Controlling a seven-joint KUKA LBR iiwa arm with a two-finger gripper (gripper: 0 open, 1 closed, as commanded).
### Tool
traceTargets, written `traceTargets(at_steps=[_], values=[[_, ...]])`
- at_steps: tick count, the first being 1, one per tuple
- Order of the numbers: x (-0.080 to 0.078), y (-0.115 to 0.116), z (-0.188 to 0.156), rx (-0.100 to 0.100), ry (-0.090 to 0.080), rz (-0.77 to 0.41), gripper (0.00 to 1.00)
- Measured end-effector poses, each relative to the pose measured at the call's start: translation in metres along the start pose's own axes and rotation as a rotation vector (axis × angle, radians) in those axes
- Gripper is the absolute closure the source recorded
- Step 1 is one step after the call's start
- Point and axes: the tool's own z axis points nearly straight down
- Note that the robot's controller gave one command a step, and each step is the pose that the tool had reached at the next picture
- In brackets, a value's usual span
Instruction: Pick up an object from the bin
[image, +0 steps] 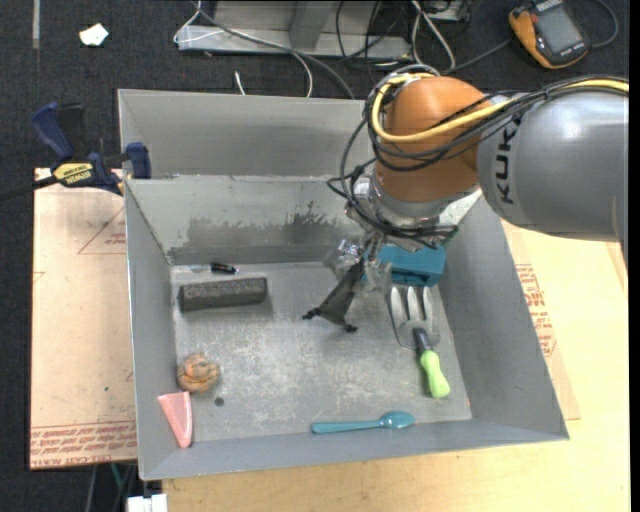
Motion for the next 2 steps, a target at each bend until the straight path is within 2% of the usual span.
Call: traceTargets(at_steps=[1, 2], values=[[0.012, 0.003, -0.082, -0.004, 0.001, 0.017, 1.00], [0.012, 0.003, -0.147, -0.003, 0.000, -0.003, 1.00]])
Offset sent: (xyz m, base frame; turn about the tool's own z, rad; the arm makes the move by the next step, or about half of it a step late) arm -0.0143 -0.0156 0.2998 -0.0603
